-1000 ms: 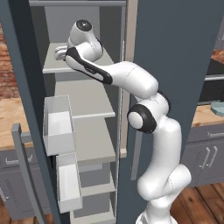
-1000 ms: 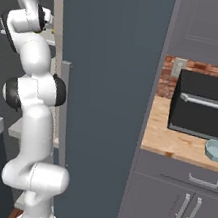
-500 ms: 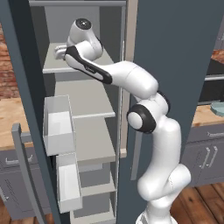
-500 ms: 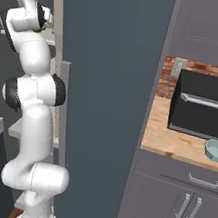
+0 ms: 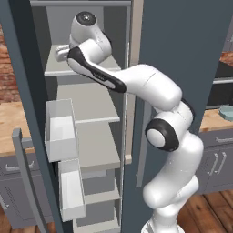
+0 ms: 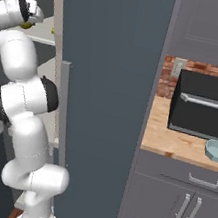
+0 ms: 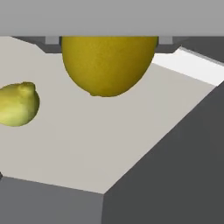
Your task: Take the lemon and lemon out of the freezer and place them in the tupperware container on the counter. Then put the tupperware containing the vegetables back in the freezer.
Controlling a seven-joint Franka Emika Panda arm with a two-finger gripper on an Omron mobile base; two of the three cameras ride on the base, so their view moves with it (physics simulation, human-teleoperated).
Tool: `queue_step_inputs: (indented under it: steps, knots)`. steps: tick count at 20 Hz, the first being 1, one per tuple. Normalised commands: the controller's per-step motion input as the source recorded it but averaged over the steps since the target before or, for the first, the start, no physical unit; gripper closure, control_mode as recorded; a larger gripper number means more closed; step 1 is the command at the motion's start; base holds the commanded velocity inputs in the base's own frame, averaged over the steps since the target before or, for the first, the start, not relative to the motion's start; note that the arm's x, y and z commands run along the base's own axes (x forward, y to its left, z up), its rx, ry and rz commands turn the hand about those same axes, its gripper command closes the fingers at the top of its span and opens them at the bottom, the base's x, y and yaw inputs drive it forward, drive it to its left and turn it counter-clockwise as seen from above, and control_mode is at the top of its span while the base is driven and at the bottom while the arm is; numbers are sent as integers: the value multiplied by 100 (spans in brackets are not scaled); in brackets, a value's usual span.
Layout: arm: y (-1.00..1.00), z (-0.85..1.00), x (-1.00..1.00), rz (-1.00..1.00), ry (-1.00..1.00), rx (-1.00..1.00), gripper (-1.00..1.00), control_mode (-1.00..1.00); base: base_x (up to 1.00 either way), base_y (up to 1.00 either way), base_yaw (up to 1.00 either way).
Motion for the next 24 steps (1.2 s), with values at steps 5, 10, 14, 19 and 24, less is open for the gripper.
queue_step_inputs:
  steps: [5, 10, 14, 19, 24]
  knots:
    - [-60, 1, -100, 1, -14, 4, 100, -100, 0, 0, 0]
    - [-65, 7, -100, 6, -13, 2, 100, -100, 0, 0, 0]
    - [-43, 44, -100, 10, -7, 3, 100, -100, 0, 0, 0]
    - [-19, 70, -100, 10, 1, 0, 100, -100, 0, 0, 0]
    - [-7, 66, -100, 7, 15, -5, 100, -100, 0, 0, 0]
